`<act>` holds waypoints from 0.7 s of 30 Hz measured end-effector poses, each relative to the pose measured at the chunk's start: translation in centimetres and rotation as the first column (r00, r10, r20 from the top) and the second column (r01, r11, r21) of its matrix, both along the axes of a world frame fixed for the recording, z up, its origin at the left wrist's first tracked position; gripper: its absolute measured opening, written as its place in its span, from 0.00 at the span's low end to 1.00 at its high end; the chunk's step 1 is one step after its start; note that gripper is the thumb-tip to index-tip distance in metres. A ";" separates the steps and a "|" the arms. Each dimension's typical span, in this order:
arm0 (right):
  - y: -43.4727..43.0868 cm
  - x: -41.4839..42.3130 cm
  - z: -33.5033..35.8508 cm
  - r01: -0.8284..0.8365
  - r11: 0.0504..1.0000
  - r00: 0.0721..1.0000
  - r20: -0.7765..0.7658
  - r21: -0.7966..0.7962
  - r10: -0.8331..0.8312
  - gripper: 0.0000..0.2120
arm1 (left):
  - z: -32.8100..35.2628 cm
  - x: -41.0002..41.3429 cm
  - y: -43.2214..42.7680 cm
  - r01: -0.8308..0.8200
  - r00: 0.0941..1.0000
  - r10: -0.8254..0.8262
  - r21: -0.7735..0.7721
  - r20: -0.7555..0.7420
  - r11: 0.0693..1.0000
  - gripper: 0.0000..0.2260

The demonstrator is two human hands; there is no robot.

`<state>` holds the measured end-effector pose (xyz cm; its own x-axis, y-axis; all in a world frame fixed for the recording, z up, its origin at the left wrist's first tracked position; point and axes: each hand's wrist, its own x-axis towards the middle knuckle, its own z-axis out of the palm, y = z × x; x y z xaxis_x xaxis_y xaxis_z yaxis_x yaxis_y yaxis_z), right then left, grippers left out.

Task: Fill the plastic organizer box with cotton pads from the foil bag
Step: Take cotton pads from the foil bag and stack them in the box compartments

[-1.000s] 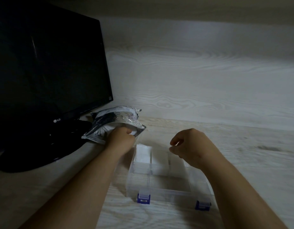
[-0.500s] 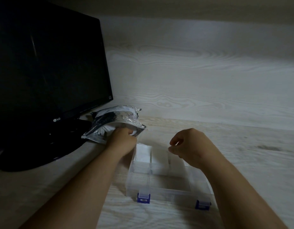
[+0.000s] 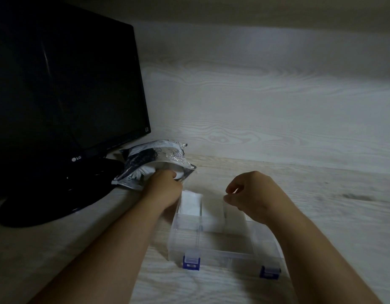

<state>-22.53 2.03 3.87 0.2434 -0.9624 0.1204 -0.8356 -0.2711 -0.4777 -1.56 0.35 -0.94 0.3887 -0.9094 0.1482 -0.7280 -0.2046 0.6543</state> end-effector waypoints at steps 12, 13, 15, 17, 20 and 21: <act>0.1 0.0 0.0 -0.009 1.000 1.000 -0.004 0.018 0.009 0.05 | 0.0 0.3 -0.1 0.075 0.943 -0.077 -0.020 -0.325 0.997 0.23; 0.1 0.0 0.0 -0.009 1.000 1.000 -0.006 0.021 0.009 0.06 | 0.0 0.3 -0.1 0.077 0.937 -0.082 -0.030 -0.338 0.997 0.23; 0.1 0.0 0.0 -0.010 1.000 1.000 -0.006 0.024 0.010 0.06 | 0.0 0.4 -0.1 0.077 0.930 -0.087 -0.043 -0.357 0.996 0.23; 0.2 0.1 0.1 -0.010 1.000 1.000 -0.004 0.025 0.011 0.06 | 0.0 0.3 -0.1 0.091 0.918 -0.102 -0.047 -0.384 0.995 0.23; 0.2 0.1 0.1 -0.014 0.999 1.000 0.001 0.029 0.014 0.05 | 0.1 0.2 0.0 0.105 0.923 -0.110 -0.034 -0.370 0.994 0.23; 0.2 0.1 0.1 -0.016 0.999 1.000 0.002 0.032 0.016 0.05 | 0.1 0.2 0.0 0.103 0.930 -0.103 -0.020 -0.353 0.995 0.24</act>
<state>-22.44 2.21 3.95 0.2582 -0.9619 0.0900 -0.8305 -0.2686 -0.4879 -1.33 0.37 -0.87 0.3205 -0.9470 0.0198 -0.4673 -0.1399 0.8730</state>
